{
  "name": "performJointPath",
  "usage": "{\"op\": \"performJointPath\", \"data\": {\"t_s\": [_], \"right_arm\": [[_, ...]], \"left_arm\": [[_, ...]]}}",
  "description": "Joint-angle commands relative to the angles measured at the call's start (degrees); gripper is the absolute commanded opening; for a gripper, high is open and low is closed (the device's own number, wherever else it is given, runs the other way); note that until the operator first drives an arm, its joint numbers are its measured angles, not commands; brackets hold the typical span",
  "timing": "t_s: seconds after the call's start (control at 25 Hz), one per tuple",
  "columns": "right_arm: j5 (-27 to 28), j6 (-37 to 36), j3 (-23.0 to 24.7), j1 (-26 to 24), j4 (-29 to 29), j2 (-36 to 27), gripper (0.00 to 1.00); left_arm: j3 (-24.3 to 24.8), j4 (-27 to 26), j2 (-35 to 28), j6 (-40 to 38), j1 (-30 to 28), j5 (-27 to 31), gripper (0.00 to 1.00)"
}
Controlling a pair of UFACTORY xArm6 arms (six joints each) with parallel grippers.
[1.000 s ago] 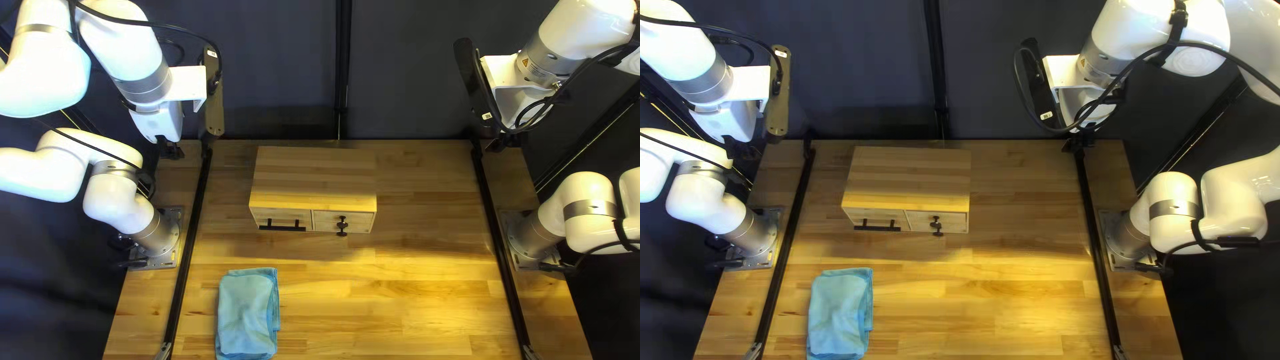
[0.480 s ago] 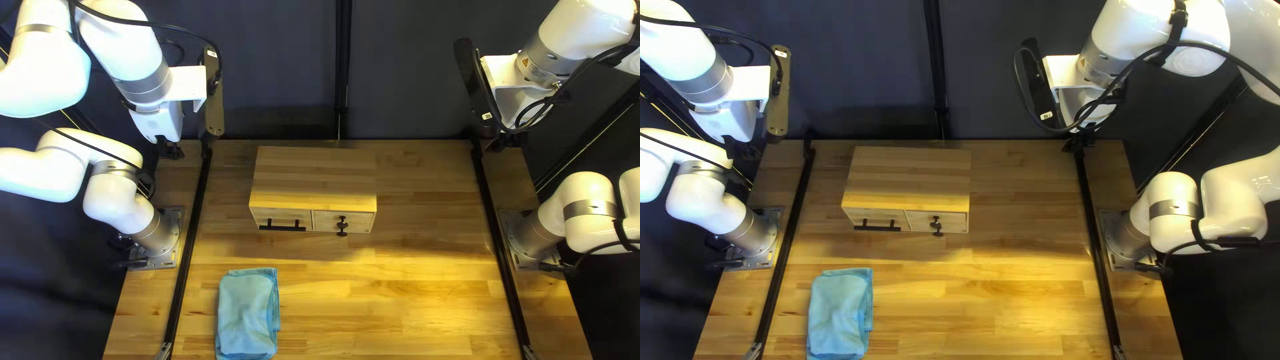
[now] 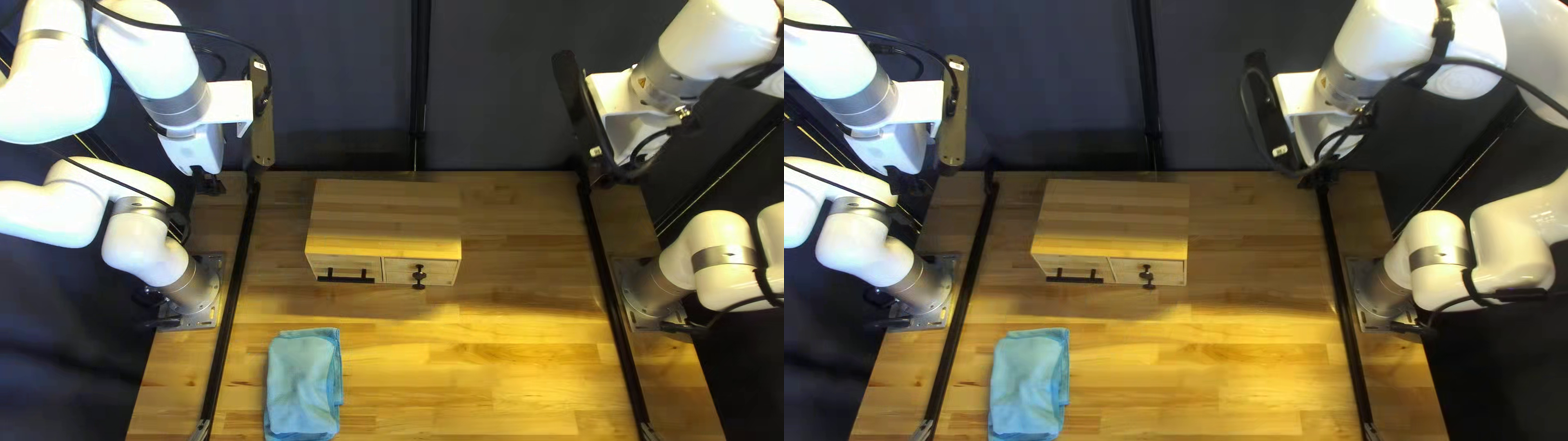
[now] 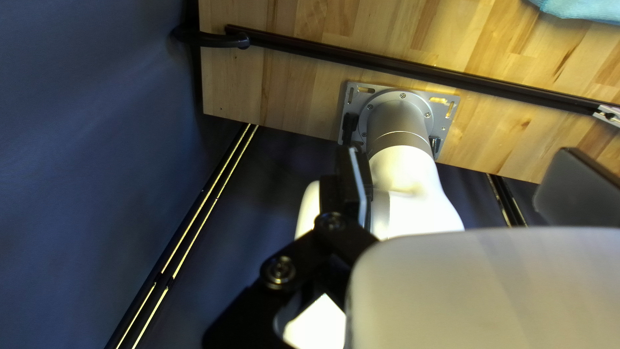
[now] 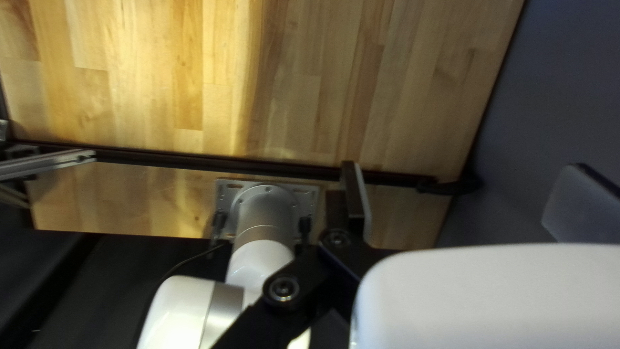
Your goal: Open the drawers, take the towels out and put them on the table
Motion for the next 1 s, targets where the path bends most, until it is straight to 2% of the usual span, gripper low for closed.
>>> {"op": "performJointPath", "data": {"t_s": [0.04, 0.16, 0.32, 0.84, 1.0], "right_arm": [[-2.3, 0.0, -0.5, 6.4, -3.4, 2.5, 1.0], [-5.0, -2.3, -0.7, 8.9, -4.8, 5.5, 1.0], [-7.4, -7.0, -1.6, 8.8, -5.2, 9.6, 1.0], [-11.7, -22.3, -13.5, 11.4, -4.4, 29.6, 1.0], [-12.5, -25.4, -14.8, 11.2, -4.6, 33.2, 1.0]], "left_arm": [[0.0, 0.0, 0.0, 0.0, 0.0, 0.0, 1.0], [0.0, 0.0, 0.0, 0.0, 0.0, 0.0, 1.0], [0.0, 0.0, 0.0, 0.0, 0.0, 0.0, 1.0], [0.0, 0.0, 0.0, 0.0, 0.0, 0.0, 1.0], [0.0, 0.0, 0.0, 0.0, 0.0, 0.0, 1.0]]}}
